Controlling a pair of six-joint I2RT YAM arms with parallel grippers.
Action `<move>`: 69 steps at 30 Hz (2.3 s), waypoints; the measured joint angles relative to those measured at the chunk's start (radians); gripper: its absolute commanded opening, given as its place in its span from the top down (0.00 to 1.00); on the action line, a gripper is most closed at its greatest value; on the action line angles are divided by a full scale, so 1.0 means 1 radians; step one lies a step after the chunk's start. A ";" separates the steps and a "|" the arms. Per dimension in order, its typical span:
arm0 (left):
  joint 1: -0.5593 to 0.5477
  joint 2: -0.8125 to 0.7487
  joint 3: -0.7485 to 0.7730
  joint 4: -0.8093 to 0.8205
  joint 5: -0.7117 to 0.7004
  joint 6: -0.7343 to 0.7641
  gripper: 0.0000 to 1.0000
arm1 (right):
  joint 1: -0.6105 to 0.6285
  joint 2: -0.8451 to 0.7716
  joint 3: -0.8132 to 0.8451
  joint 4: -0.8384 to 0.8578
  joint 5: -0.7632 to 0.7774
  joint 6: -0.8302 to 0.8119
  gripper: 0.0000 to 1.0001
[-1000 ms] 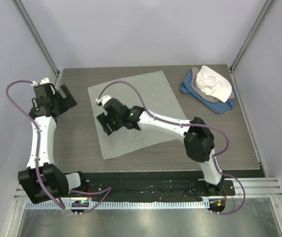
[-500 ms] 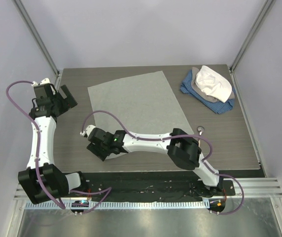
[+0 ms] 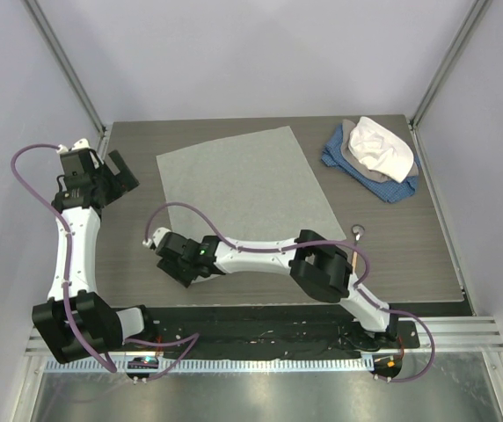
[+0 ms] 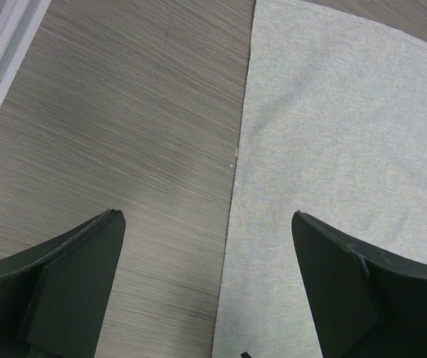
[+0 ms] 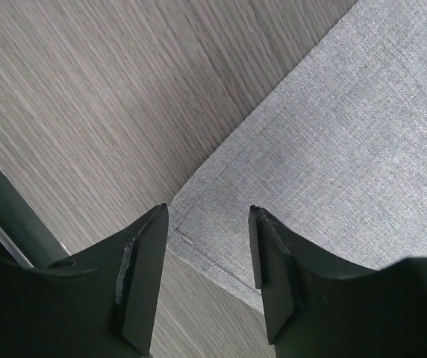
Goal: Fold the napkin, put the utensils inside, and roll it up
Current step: Fold the napkin
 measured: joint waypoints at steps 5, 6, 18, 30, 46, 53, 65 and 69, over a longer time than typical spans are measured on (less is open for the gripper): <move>0.000 0.000 0.000 0.001 0.009 -0.011 0.00 | 0.011 0.000 0.004 0.000 -0.001 -0.008 0.51; 0.000 0.000 0.000 0.003 0.013 -0.012 0.00 | 0.011 0.000 0.004 0.000 -0.002 -0.008 0.51; 0.000 0.001 -0.006 0.011 0.045 -0.033 0.00 | 0.017 0.021 0.004 0.001 -0.026 -0.007 0.58; 0.000 0.001 -0.006 0.011 0.045 -0.035 0.00 | 0.019 0.029 -0.006 0.015 -0.027 0.003 0.60; 0.000 0.004 -0.006 0.011 0.052 -0.037 0.00 | 0.020 -0.007 -0.070 0.047 -0.042 0.022 0.55; 0.000 0.004 -0.006 0.011 0.054 -0.037 0.00 | 0.020 -0.018 -0.085 0.052 -0.058 0.023 0.52; 0.000 0.004 -0.006 0.011 0.057 -0.037 0.00 | 0.020 -0.020 -0.086 0.040 -0.070 0.040 0.54; 0.000 0.004 -0.006 0.011 0.057 -0.037 0.00 | 0.020 -0.021 -0.089 0.042 -0.066 0.041 0.54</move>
